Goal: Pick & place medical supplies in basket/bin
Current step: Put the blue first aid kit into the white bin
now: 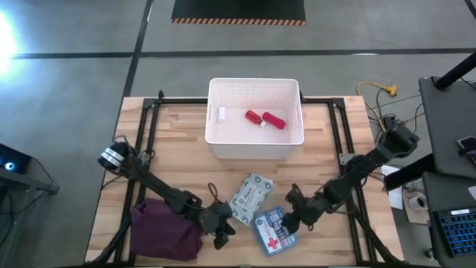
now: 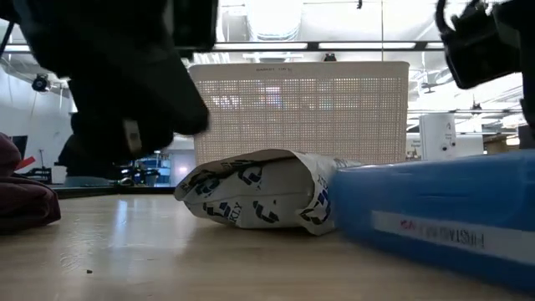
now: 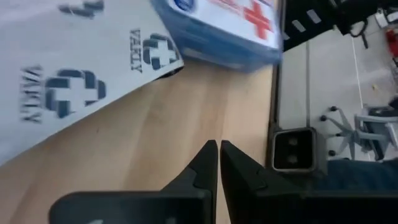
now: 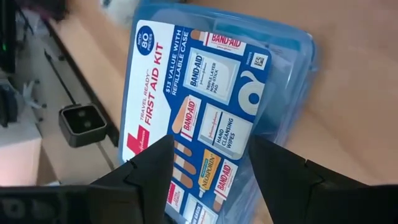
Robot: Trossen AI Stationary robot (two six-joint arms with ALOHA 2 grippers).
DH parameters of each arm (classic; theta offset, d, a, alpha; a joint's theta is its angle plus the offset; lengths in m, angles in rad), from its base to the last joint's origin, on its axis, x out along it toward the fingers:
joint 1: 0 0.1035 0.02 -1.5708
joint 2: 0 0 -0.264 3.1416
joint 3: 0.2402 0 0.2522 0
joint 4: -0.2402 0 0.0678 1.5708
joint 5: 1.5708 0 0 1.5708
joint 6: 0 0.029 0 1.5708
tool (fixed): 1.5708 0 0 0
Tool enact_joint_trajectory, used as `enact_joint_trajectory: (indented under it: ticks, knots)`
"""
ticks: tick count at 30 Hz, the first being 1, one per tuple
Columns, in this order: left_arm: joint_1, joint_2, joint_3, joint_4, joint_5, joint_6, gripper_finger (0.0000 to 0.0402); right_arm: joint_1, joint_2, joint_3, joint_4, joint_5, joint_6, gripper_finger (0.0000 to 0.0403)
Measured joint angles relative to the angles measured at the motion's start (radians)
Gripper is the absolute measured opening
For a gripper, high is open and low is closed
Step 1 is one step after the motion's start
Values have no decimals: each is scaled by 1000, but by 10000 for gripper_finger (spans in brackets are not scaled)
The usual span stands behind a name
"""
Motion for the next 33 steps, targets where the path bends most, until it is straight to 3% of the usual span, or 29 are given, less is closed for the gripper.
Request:
enact_joint_trajectory:
  ticks: [9,14,19,22,28,33]
  knots:
    - [-13,217,203,22,18,2,0,-52,233,251,-20,-17,-216,203]
    - [-7,276,269,7,11,4,0,-68,258,342,-127,-14,-310,203]
    - [30,253,248,-66,-51,4,0,-78,240,371,-133,-13,-370,203]
    - [47,205,235,-118,-79,8,0,-78,225,386,-198,-7,-360,203]
    - [42,118,183,-128,-101,41,0,-21,203,420,-596,63,-165,202]
    - [25,105,178,-33,-107,-22,0,5,192,343,-609,65,-2,175]
